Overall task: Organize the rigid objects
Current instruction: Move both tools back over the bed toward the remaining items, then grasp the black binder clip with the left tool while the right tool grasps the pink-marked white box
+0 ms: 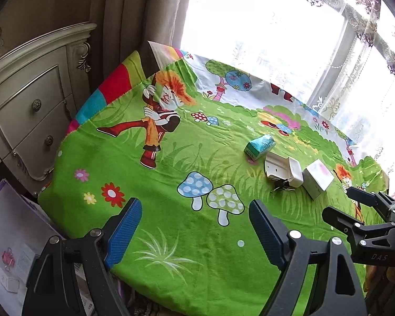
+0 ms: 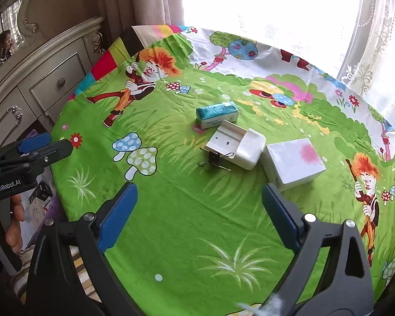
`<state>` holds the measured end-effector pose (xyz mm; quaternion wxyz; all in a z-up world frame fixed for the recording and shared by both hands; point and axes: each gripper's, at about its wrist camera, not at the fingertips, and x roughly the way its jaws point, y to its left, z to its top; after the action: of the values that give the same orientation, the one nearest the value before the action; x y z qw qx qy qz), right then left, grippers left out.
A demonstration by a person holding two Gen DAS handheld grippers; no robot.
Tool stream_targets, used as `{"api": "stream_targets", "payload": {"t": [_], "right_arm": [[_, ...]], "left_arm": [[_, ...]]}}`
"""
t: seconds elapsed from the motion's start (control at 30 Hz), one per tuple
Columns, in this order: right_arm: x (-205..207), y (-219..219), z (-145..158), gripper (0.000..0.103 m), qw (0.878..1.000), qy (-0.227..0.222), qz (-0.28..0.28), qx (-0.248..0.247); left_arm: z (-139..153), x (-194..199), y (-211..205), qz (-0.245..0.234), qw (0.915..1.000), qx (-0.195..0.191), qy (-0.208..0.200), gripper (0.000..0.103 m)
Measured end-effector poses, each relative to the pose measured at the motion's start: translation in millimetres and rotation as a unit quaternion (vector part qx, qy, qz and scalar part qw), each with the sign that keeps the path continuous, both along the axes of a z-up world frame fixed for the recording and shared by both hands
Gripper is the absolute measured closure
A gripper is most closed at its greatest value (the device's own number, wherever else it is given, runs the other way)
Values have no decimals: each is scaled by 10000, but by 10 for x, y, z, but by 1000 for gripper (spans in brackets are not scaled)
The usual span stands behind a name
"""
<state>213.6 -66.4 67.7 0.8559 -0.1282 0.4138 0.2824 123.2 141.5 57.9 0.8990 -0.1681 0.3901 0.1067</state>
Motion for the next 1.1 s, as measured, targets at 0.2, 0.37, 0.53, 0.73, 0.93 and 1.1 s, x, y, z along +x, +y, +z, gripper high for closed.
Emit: {"api": "stream_targets", "payload": {"t": [0.2,0.37,0.53,0.73,0.93,1.1], "right_arm": [[301,-384,-68,2,9998,8,-217,7],[495,-501,-114,2,9998,-65,-158,-38],[722,-550,-216,1,9998,-99,-31,-177],[956,-532,-328,1,9992,-158,146,-340],[1155,-504,-459,1,9988,-97,145,-447],[1252,-490,-541,1,9988,-14,176,-465]], "left_arm": [[-91,315,-288,-309,9993,-189,88,19],[-166,576,-558,-703,9971,-279,111,19],[-261,805,-802,-1007,9938,-449,138,21],[-401,1068,-952,-1033,9929,-558,188,32],[-536,1246,-1040,-1055,9926,-565,222,43],[-633,1338,-1051,-1022,9924,-610,311,49]]}}
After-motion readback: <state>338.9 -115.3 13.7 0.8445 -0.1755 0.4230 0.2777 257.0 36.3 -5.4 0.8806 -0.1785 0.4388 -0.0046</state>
